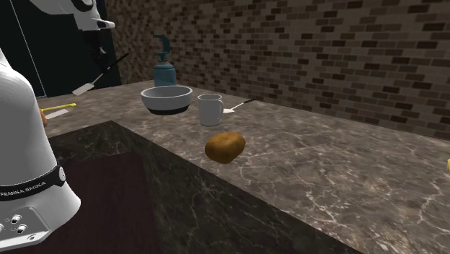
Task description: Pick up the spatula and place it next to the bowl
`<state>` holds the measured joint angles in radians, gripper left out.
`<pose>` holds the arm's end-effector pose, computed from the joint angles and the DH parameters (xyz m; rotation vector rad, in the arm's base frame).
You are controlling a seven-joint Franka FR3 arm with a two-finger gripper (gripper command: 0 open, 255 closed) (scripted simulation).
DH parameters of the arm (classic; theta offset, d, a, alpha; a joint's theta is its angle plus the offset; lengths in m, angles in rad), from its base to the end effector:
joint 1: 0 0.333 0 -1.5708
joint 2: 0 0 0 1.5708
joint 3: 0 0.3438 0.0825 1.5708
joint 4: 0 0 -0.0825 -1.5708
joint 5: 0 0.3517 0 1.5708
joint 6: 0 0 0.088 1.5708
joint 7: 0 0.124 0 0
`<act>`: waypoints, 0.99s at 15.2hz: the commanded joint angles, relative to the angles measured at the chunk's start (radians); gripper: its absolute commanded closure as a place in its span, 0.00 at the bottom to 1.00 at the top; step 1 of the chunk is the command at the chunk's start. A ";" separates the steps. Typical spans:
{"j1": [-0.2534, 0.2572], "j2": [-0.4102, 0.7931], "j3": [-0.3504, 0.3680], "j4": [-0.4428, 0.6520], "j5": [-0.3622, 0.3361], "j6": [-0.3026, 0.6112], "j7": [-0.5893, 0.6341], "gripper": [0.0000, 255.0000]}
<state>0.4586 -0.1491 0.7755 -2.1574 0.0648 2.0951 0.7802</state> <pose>0.1464 0.4669 0.4735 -3.0579 -0.6510 -0.1012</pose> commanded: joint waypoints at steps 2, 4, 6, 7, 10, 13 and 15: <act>0.000 0.029 0.014 -0.016 -0.022 0.039 0.025 1.00; -0.001 0.044 0.019 -0.033 -0.033 0.066 0.035 1.00; -0.002 0.060 0.023 -0.049 -0.046 0.093 0.046 1.00; -0.003 0.068 0.025 -0.056 -0.053 0.107 0.051 1.00; -0.004 0.095 0.031 -0.077 -0.078 0.147 0.071 1.00; -0.005 0.125 0.035 -0.096 -0.107 0.186 0.094 1.00; -0.005 0.147 0.037 -0.108 -0.130 0.212 0.111 1.00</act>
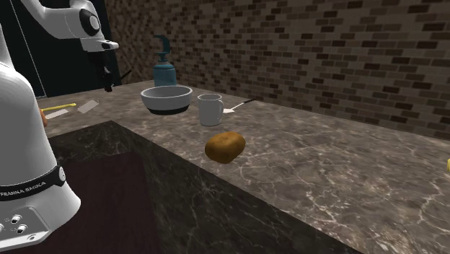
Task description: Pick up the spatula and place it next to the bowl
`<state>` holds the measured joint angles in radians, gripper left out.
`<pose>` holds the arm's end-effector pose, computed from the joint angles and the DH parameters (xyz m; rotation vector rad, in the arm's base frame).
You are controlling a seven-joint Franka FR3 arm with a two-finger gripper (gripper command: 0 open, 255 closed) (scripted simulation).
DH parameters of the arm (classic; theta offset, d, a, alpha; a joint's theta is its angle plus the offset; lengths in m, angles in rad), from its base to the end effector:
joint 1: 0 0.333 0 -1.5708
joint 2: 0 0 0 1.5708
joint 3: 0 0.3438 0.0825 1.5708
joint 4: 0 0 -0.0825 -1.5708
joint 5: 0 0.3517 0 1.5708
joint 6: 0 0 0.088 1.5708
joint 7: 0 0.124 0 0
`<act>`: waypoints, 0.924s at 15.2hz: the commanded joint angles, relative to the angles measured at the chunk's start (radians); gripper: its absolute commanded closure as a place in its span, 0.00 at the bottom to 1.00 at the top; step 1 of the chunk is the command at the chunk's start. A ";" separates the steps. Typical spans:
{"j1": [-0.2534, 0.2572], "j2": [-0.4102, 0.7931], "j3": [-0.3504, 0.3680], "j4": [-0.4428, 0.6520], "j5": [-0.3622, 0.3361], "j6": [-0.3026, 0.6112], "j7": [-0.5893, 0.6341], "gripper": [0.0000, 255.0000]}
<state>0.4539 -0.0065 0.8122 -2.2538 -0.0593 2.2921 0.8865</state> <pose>0.1516 0.4763 0.4006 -3.0582 -0.6485 -0.1006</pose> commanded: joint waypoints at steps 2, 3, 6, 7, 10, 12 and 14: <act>0.001 0.028 0.001 -0.022 -0.030 0.041 0.023 1.00; 0.001 0.040 0.000 -0.027 -0.044 0.053 0.033 1.00; 0.005 0.077 -0.003 -0.040 -0.087 0.090 0.065 1.00; 0.007 0.090 -0.006 -0.044 -0.102 0.101 0.076 1.00; 0.016 0.131 -0.016 -0.054 -0.152 0.136 0.113 1.00; 0.016 0.130 -0.017 -0.054 -0.152 0.136 0.112 1.00; 0.016 0.130 -0.017 -0.054 -0.152 0.136 0.112 1.00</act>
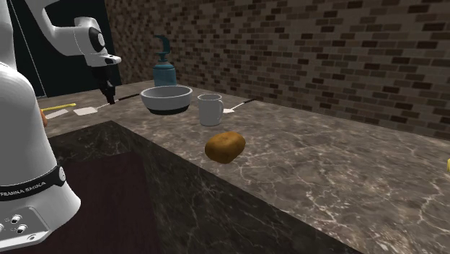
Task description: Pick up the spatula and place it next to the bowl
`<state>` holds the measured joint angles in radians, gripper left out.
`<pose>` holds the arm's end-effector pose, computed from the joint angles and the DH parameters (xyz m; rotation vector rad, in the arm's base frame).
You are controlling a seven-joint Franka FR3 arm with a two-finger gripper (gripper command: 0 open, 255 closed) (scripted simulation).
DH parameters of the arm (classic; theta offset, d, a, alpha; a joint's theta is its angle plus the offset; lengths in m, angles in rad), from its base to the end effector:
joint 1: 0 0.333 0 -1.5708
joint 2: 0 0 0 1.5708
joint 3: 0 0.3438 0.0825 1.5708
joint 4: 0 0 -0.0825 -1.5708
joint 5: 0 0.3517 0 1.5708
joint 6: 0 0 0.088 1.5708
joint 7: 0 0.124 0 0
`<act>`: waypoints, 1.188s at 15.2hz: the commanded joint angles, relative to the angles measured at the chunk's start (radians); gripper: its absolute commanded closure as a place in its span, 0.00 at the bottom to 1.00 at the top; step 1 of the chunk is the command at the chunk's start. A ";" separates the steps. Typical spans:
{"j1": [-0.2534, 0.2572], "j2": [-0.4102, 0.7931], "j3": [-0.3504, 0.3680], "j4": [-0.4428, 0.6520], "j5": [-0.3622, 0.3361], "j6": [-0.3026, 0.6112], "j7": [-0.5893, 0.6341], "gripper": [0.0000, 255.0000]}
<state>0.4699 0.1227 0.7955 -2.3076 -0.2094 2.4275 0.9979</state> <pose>0.1573 0.4786 0.3456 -3.0578 -0.6485 -0.1011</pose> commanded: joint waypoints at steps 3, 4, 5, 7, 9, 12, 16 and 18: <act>0.000 0.001 0.000 0.000 -0.002 0.001 0.001 1.00; 0.000 0.001 0.000 0.000 -0.001 0.001 0.001 1.00; 0.000 0.001 0.000 0.000 -0.001 0.001 0.001 0.00; 0.000 0.001 0.000 0.000 -0.001 0.001 0.001 0.00; 0.000 0.001 0.000 0.000 -0.001 0.001 0.001 0.00; -0.016 -0.068 0.021 0.014 0.081 -0.056 -0.057 0.00; -0.019 -0.127 0.024 0.032 0.146 -0.111 -0.103 0.00; -0.019 -0.127 0.024 0.032 0.146 -0.111 -0.103 0.00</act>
<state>0.4510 -0.0035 0.8199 -2.2775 -0.0646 2.3185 0.8958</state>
